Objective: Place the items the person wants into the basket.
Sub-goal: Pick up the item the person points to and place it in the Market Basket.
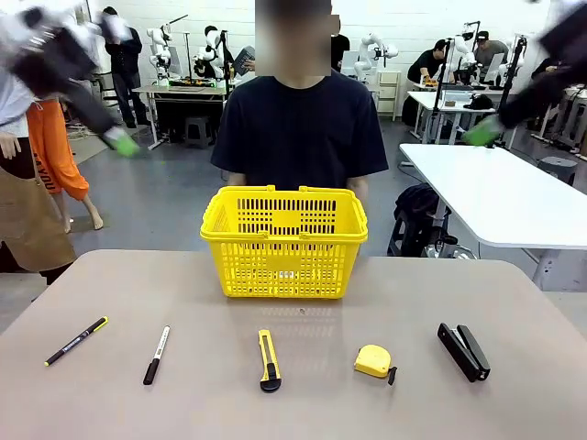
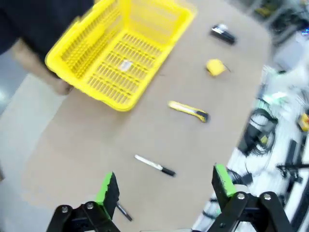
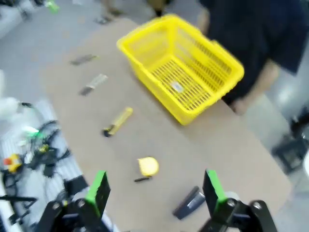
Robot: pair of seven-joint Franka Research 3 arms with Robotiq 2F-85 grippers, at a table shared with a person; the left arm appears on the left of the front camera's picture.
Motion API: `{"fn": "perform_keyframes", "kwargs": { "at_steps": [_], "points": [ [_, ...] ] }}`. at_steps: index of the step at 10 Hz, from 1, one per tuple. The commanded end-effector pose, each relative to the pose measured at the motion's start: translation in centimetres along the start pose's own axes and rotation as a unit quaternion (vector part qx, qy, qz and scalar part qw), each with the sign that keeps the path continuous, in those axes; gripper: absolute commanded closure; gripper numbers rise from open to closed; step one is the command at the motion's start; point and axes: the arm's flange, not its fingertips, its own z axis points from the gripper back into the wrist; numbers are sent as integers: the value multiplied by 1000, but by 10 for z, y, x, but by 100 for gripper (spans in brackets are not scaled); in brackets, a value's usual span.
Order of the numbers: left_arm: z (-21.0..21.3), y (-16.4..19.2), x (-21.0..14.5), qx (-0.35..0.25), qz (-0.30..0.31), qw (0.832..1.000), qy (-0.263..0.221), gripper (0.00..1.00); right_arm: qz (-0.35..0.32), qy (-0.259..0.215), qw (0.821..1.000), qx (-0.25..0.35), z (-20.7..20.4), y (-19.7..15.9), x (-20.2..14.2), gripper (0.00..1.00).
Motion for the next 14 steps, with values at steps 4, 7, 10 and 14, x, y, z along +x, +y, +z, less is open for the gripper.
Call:
{"fn": "perform_keyframes", "kwargs": {
  "at_steps": [4, 7, 10, 14],
  "points": [
    [132, 44, -122, -18, 24, 998, -49, 0, 5, -132, 985, 112, 118, -29, -119, 0],
    [165, 45, -179, 13, 50, 990, -135, 0, -1, -204, 974, 100, 158, -25, -183, 0],
    [186, 42, -219, 33, 69, 977, -197, 0, -22, -210, 973, 92, 177, -18, -215, 0],
    [198, 44, -222, 30, 86, 979, -184, 0, -33, -203, 975, 83, 187, -18, -219, 0]
  ]
}}
